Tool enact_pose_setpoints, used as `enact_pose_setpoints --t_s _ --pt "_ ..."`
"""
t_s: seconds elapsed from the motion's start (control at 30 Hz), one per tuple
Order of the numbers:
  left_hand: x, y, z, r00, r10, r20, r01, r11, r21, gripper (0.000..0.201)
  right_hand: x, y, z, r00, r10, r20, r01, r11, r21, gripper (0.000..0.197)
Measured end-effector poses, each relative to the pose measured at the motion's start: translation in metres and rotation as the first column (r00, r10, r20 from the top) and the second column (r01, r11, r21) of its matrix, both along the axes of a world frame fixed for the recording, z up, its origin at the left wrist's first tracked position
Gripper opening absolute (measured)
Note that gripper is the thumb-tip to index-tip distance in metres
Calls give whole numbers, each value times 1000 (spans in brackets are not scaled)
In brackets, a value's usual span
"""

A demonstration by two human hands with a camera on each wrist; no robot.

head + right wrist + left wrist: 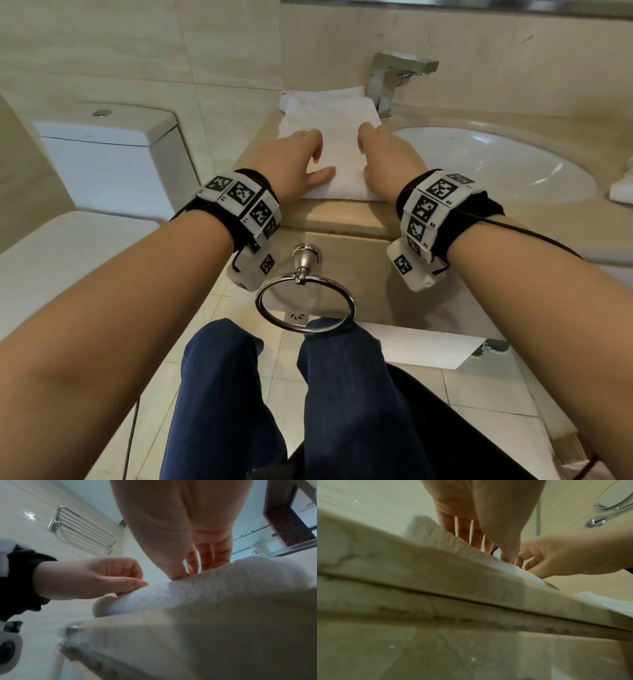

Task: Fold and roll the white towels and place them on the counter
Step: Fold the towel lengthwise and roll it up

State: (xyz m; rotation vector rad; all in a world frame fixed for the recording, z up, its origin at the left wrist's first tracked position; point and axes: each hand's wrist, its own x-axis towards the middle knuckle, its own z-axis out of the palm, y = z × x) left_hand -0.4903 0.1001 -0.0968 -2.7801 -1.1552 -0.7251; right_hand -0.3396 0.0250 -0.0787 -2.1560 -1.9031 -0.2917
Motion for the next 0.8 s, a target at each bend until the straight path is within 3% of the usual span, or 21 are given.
enact_pose_setpoints --t_s 0.1,0.4,0.53,0.6,0.7,0.8 --pt "4 -3 0 999 -32 16 32 999 30 37 -1 -3 6 999 -29 26 30 998 -57 29" --pt "6 -13 -5 985 91 149 -64 982 -176 34 6 -18 12 957 -100 -273 50 982 -182 26" --pt "-1 -17 -7 972 122 199 -68 964 -258 31 6 -18 3 952 -85 -295 30 982 -187 32" --pt "-6 -16 -3 976 126 180 -54 932 -360 30 6 -17 -4 946 -82 -315 36 988 -152 35" --pt "-13 -13 1 991 95 91 -44 890 -454 45 8 -17 -11 929 -76 -362 51 996 -77 40" --pt "-17 -11 0 996 83 44 -53 881 -469 51 10 -19 -13 929 -73 -363 59 997 -48 45"
